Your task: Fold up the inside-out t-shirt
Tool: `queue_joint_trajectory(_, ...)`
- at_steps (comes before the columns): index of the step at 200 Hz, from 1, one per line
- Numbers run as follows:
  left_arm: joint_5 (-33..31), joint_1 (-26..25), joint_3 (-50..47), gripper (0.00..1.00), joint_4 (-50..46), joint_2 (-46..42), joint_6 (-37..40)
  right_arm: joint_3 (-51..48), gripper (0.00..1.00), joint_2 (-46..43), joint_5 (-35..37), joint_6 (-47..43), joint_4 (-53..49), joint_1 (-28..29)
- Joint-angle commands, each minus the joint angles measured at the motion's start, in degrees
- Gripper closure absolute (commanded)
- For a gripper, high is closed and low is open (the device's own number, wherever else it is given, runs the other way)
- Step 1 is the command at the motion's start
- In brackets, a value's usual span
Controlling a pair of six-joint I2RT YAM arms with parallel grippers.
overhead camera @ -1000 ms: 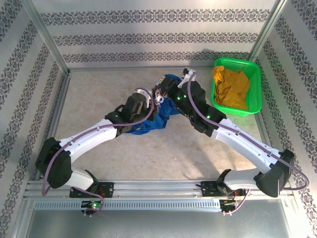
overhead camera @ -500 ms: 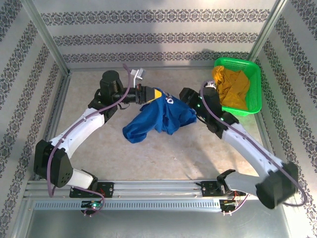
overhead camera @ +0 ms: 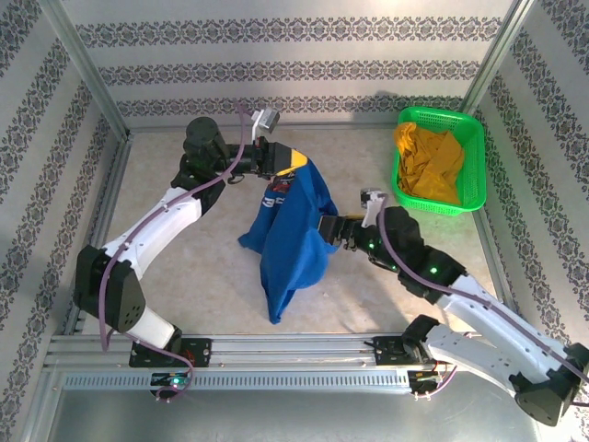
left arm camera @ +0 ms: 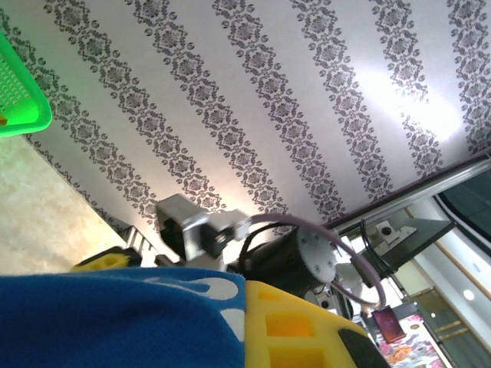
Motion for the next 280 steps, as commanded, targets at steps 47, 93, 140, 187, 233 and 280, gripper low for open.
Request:
queue_joint_trajectory(47,3.54,0.58,1.88,1.0,13.33,1.74,-7.69,5.6,0.19,14.39,-0.75,-5.7,10.11,-6.31)
queue_joint_trajectory(93,3.86,1.32,3.16,1.0,15.6,3.02,-9.24,4.32,0.2,10.34,-11.11,-6.34,11.02,-15.64)
queue_joint_trajectory(140,3.71,1.8,4.33,1.0,23.03,5.98,-14.62,3.32,0.17,10.83,-19.09,-6.26,12.97,-20.93)
queue_joint_trajectory(187,3.69,1.83,5.87,1.0,23.66,7.2,-15.24,5.35,0.17,18.21,-25.61,-8.27,15.79,-20.6)
queue_joint_trajectory(233,3.86,1.88,5.88,1.0,25.84,7.38,-16.97,10.55,0.21,29.32,-24.38,-7.16,21.56,-21.28)
queue_joint_trajectory(280,0.96,6.88,0.49,1.0,28.18,7.05,-16.93,17.63,1.0,37.32,-33.54,-4.93,23.31,-23.22)
